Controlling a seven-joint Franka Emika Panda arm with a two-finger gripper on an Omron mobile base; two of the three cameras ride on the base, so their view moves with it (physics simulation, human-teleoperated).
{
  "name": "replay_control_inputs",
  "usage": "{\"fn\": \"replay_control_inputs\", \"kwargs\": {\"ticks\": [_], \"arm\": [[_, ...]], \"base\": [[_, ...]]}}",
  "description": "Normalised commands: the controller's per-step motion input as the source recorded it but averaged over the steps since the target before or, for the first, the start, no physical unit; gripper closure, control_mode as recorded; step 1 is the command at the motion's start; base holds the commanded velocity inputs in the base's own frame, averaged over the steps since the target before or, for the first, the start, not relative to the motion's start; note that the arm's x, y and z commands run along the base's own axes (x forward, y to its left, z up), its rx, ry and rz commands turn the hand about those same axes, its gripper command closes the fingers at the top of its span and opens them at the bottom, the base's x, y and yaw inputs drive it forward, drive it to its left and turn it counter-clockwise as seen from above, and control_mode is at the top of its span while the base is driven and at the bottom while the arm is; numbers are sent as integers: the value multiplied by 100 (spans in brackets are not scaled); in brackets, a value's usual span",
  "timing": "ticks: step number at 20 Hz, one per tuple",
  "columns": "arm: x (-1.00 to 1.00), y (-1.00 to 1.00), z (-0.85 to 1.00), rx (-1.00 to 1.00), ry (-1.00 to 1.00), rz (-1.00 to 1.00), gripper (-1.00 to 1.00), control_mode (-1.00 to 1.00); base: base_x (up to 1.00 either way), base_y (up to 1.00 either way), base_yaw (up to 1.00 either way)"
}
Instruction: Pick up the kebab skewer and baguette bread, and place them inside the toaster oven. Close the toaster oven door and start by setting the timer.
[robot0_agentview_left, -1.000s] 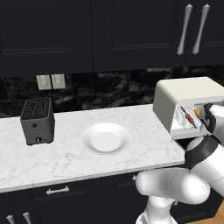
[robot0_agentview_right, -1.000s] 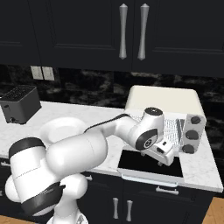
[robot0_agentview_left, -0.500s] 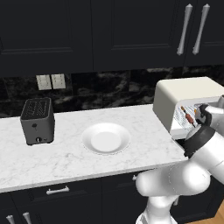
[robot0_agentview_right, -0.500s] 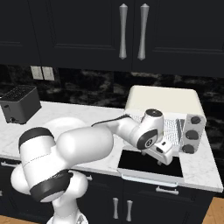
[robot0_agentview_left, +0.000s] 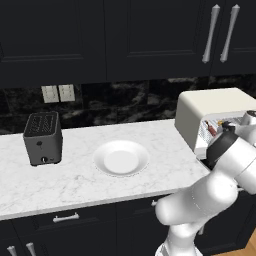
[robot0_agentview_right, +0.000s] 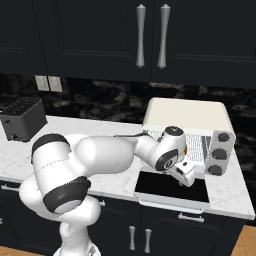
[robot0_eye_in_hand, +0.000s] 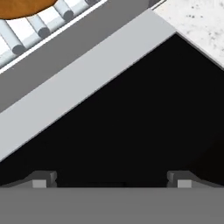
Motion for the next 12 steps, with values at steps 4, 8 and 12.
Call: {"fn": "replay_control_inputs", "kwargs": {"ticks": [4,8,12], "arm": [[32,0,0,0,-6,-4,-100,-100],[25,0,0,0,-2,-7,-100,-100],[5,0,0,0,-4,-9,-100,-100]], "base": [[0,0,0],[0,0,0],[0,0,0]]}}
